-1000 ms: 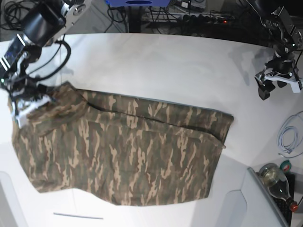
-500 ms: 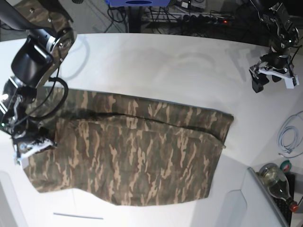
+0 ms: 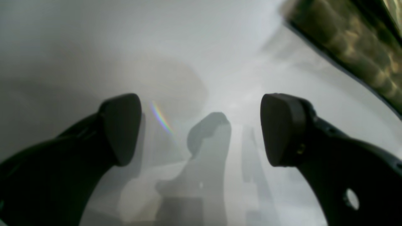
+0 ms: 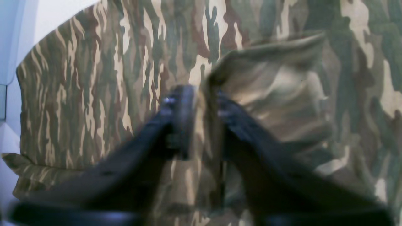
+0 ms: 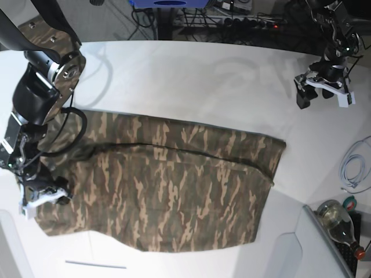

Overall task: Layout the t-shirt on the table in an organized manner, then fold the t-shirt properly
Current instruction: 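Grasp the shirt corner with the right gripper and drag it outward, then grasp the shirt edge with both grippers and stretch it taut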

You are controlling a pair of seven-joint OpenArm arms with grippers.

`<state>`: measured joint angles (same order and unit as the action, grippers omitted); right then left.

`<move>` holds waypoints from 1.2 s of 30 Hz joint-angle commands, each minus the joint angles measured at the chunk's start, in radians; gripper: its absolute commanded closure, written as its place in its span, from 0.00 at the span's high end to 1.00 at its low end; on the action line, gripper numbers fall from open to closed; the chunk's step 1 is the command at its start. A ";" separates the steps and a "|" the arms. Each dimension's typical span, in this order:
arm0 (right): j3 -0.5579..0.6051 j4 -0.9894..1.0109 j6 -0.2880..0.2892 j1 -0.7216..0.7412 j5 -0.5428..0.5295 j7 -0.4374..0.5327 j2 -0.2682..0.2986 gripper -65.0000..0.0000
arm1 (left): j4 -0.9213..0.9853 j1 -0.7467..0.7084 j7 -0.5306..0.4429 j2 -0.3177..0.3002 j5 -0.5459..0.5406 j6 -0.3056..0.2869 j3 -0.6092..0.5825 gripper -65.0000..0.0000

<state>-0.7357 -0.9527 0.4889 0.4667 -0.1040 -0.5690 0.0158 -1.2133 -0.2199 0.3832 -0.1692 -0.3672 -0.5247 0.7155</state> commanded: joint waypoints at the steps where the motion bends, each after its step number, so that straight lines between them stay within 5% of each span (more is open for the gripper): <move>1: 0.003 -0.038 0.004 0.027 -0.018 0.025 0.013 0.43 | -0.020 0.009 -0.023 -0.013 -0.016 -0.008 -0.007 0.88; 4: 0.003 -0.151 0.012 -0.024 -0.018 0.025 0.013 0.72 | -0.018 0.037 -0.023 -0.010 -0.016 -0.008 -0.032 0.88; 12: -0.002 -0.631 0.087 -0.371 -0.158 -0.033 -0.014 0.61 | 0.137 0.238 -0.023 0.024 -0.008 -0.008 -0.049 0.88; 25: -0.011 -0.705 0.089 -0.727 -0.477 -0.041 -0.014 0.61 | 0.427 0.419 -0.092 0.032 -0.006 0.001 -0.136 0.86; 32: -0.150 -0.435 0.086 -0.673 -0.687 -0.044 -0.014 0.79 | 0.455 0.422 -0.097 0.032 -0.008 0.001 -0.135 0.25; 36: -0.198 -0.266 0.086 -0.604 -0.684 -0.049 -0.001 0.82 | 0.448 0.422 -0.096 0.032 -0.008 0.001 -0.135 0.03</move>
<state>-0.9298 -1.1976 0.5583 -0.1425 -0.7631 -0.6323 -0.0025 -0.7509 0.1879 0.2916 -0.1303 -0.3706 -0.5240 0.5812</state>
